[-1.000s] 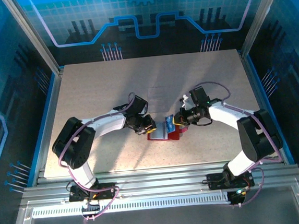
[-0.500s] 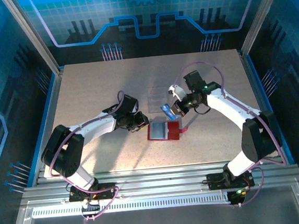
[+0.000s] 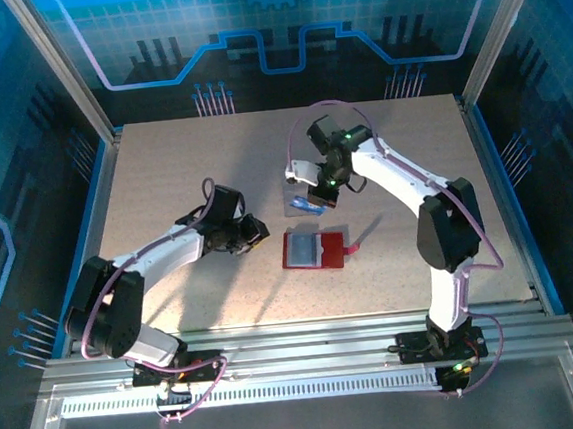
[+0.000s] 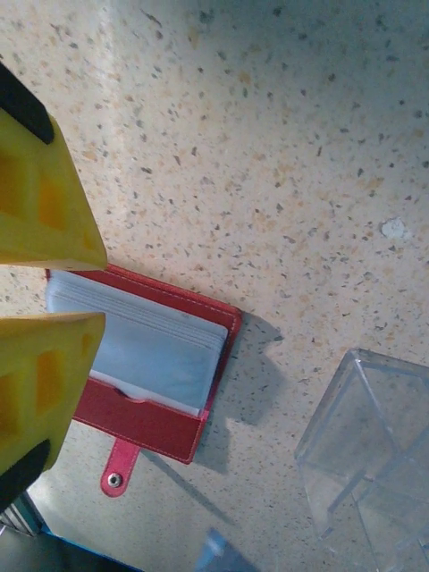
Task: Take the credit cards out of the card holder
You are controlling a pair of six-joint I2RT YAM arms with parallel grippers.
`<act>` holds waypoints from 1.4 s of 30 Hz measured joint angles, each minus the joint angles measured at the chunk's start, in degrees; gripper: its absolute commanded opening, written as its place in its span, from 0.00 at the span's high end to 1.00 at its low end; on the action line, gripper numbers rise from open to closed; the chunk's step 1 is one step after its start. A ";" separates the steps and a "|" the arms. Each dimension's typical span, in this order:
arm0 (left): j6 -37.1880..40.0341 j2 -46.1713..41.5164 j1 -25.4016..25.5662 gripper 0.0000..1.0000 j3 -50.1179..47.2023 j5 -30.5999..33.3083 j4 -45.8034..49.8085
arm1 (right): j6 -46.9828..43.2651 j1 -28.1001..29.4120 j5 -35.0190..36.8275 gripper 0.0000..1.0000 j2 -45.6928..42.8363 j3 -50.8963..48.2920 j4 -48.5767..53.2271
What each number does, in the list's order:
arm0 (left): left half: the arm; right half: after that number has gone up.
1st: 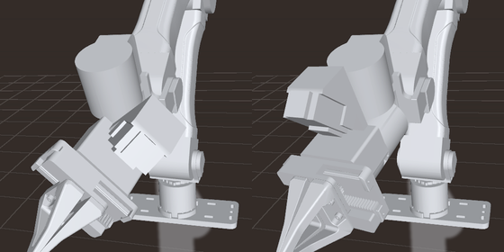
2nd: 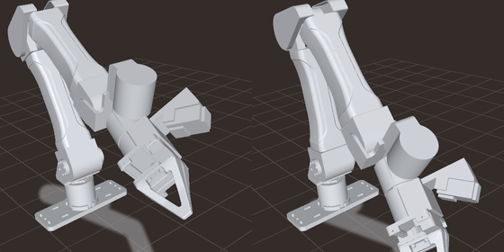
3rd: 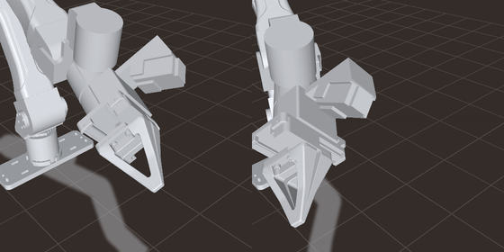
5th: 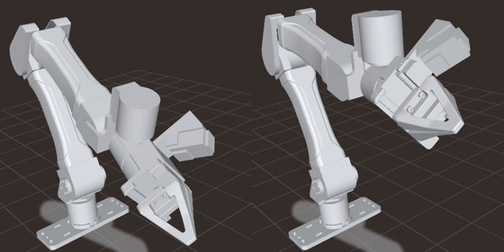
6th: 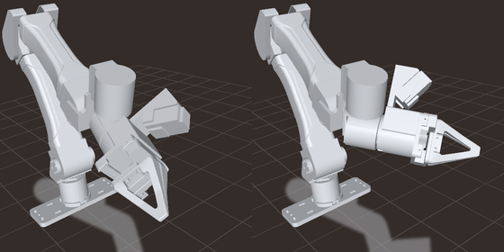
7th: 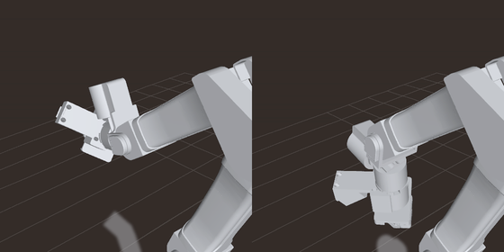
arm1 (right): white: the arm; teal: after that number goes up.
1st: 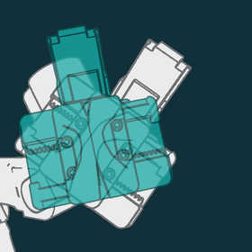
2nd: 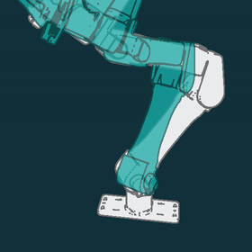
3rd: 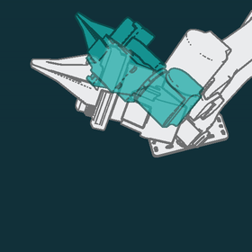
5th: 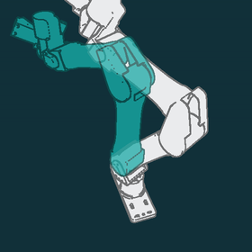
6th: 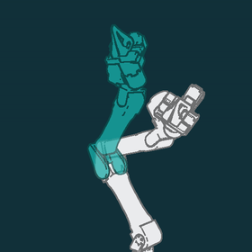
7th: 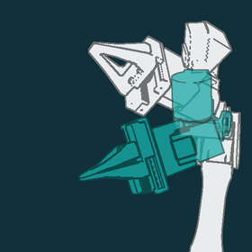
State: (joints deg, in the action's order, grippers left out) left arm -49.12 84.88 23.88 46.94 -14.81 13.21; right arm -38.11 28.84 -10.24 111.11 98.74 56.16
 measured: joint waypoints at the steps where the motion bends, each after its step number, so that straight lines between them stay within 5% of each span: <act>1: 0.00 -0.87 -0.04 0.80 -0.55 0.00 -0.02 | -1.01 0.02 0.52 1.00 0.98 1.84 1.11; 22: -0.39 -2.58 -0.09 0.79 -3.87 -0.48 -1.57 | -12.35 0.02 6.82 1.00 20.11 32.28 16.72; 42: -0.42 -1.25 -0.09 0.79 -3.61 -0.68 -1.95 | -13.42 0.83 5.75 1.00 28.57 35.58 21.79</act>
State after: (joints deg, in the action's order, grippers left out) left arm -49.54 83.64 23.79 43.33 -15.49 11.27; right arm -51.53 29.67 -4.49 139.68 134.32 77.95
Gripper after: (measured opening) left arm 0.206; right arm 0.065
